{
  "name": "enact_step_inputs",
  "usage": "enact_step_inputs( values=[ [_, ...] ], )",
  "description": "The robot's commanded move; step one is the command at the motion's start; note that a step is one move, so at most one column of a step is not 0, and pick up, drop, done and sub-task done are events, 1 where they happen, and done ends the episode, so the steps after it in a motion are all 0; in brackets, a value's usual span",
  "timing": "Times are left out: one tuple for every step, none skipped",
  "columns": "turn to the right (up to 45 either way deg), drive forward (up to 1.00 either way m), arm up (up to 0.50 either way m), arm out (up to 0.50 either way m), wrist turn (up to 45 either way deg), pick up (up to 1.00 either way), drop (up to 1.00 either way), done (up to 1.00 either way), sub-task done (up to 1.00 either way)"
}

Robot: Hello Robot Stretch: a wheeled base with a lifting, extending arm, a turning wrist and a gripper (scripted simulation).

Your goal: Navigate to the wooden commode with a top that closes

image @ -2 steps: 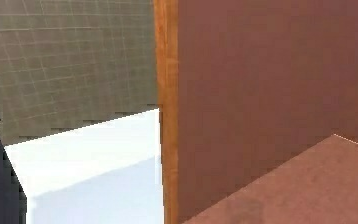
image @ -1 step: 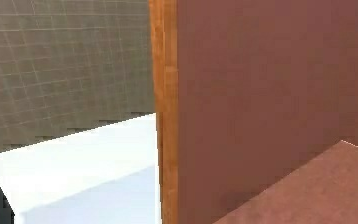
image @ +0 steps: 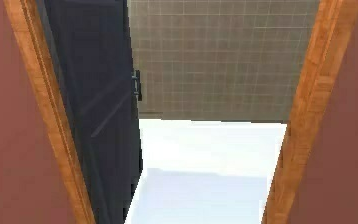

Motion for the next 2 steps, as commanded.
enact_step_inputs(
  values=[
    [0.0,1.00,0.00,0.00,0.0,0.00,0.00,0.00,0.00],
    [0.0,0.85,0.00,0.00,0.0,0.00,0.00,0.00,0.00]
  ],
)
